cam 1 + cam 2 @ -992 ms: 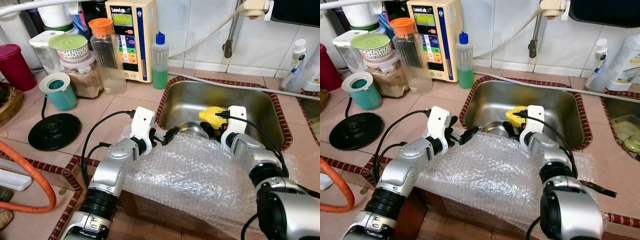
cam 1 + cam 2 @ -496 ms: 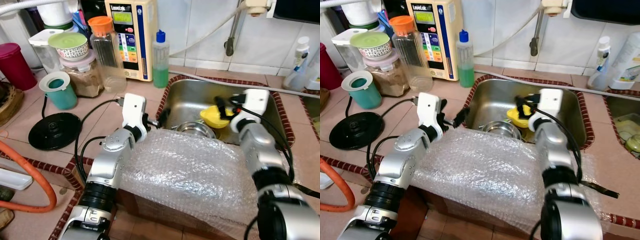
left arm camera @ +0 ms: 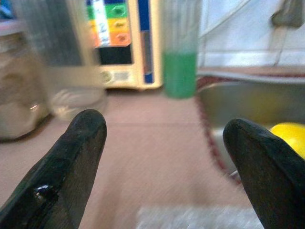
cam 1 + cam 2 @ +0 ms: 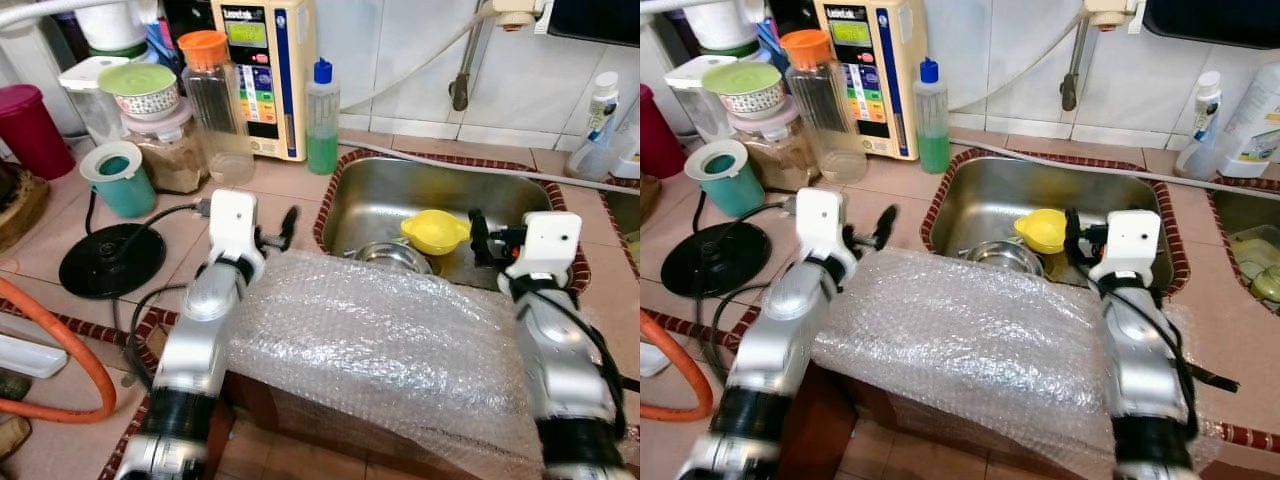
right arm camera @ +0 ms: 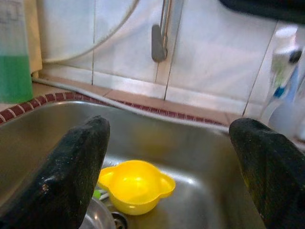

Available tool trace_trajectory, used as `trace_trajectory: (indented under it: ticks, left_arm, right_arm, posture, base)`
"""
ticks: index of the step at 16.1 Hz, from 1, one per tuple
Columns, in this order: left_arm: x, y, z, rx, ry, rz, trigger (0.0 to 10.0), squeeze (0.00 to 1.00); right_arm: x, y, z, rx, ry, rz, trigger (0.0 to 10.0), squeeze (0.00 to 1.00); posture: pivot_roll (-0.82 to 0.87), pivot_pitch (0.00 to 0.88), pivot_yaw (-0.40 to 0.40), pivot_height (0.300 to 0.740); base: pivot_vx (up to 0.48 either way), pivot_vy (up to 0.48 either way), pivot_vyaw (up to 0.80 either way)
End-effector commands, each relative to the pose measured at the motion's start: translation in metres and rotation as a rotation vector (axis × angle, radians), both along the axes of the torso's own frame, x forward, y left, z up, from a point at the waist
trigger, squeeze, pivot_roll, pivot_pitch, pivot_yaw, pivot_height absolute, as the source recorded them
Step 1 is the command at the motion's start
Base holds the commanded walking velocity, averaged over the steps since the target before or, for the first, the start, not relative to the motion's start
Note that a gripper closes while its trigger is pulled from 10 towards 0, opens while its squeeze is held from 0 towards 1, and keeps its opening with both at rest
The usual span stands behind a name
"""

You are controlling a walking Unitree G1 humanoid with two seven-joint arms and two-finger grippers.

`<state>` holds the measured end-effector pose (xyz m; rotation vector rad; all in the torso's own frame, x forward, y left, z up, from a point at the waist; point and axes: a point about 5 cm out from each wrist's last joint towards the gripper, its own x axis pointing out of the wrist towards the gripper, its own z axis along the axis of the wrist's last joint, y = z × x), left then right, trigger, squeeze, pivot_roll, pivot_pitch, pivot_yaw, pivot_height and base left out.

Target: Kitchen organization

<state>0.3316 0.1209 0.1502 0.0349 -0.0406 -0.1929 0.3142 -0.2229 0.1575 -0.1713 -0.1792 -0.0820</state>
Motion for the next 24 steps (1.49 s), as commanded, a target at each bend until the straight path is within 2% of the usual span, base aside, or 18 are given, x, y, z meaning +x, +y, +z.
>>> trace_trajectory:
  ticks: [1,3,5,7,8,9,10,11,13,14,16,19,20,24]
  left_arm:
    - [-0.003,0.001,0.004,0.005,-0.030,0.004,10.0,0.00]
    - [-0.007,0.004,0.006,-0.055,-0.050,-0.008,10.0,0.00]
    - [-0.009,0.009,0.002,-0.070,-0.036,0.053,10.0,0.00]
    - [-0.018,0.006,-0.006,-0.030,-0.029,0.032,10.0,0.00]
    - [-0.017,0.002,-0.003,0.005,-0.052,0.010,10.0,0.00]
    - [-0.014,0.003,0.002,0.025,-0.075,0.010,10.0,0.00]
    - [-0.014,0.009,0.002,-0.025,-0.056,0.042,10.0,0.00]
    - [-0.015,0.012,-0.003,-0.034,-0.038,0.062,10.0,0.00]
    - [-0.018,0.015,-0.011,-0.041,-0.005,0.073,10.0,0.00]
    - [-0.024,0.008,-0.015,-0.025,0.000,0.044,10.0,0.00]
    - [-0.026,0.004,-0.015,-0.010,-0.005,0.031,10.0,0.00]
    - [-0.026,0.001,-0.014,-0.073,-0.001,0.014,10.0,0.00]
    - [-0.026,0.002,-0.014,-0.049,-0.003,0.012,10.0,0.00]
    - [-0.025,0.004,-0.013,-0.053,0.002,0.012,10.0,0.00]
  right_arm:
    - [-0.004,0.000,0.011,-0.019,-0.034,-0.007,10.0,0.00]
    - [-0.015,0.006,0.016,-0.028,-0.053,0.004,10.0,0.00]
    - [-0.018,0.013,0.016,-0.026,-0.051,0.022,10.0,0.00]
    - [-0.025,0.020,0.012,-0.008,-0.018,0.021,10.0,0.00]
    - [-0.025,0.021,0.007,0.002,0.011,0.016,10.0,0.00]
    - [-0.024,0.023,0.006,0.038,0.027,0.012,10.0,0.00]
    - [-0.024,0.027,0.008,0.028,0.025,0.034,10.0,0.00]
    - [-0.023,0.031,0.009,0.000,0.028,0.061,10.0,0.00]
    - [-0.019,0.033,0.012,0.010,0.031,0.062,10.0,0.00]
    - [-0.018,0.034,0.014,0.004,0.029,0.072,10.0,0.00]
    - [-0.018,0.038,0.012,0.015,0.044,0.079,10.0,0.00]
    - [-0.015,0.051,0.012,0.011,0.051,0.119,10.0,0.00]
    - [-0.014,0.050,0.013,0.007,0.047,0.116,10.0,0.00]
    - [-0.010,0.041,0.019,0.009,0.035,0.084,10.0,0.00]
  posture:
    - [0.01,0.000,0.084,0.740]
    - [0.01,0.000,0.080,0.740]
    - [0.00,0.000,0.082,0.740]
    - [0.00,0.000,0.066,0.740]
    - [0.04,0.000,0.039,0.740]
    - [0.05,0.000,0.024,0.740]
    - [0.04,0.000,0.043,0.740]
    - [0.04,0.000,0.042,0.740]
    - [0.03,0.000,0.051,0.740]
    - [0.03,0.000,0.052,0.740]
    - [0.03,0.000,0.046,0.740]
    - [0.03,0.000,0.051,0.740]
    - [0.03,0.000,0.048,0.740]
    - [0.03,0.000,0.052,0.740]
  base:
    - [0.000,0.000,0.00]
    - [0.000,0.000,0.00]
    - [0.000,0.000,0.00]
    - [0.000,0.000,0.00]
    - [0.000,0.000,-0.77]
    - [0.000,0.000,-0.77]
    - [0.000,0.000,-0.77]
    - [0.000,0.000,-0.68]
    - [0.000,0.000,-0.55]
    - [0.000,0.000,0.00]
    - [0.000,0.000,0.00]
    - [0.000,0.000,0.00]
    - [0.000,0.000,0.00]
    - [0.000,0.000,0.00]
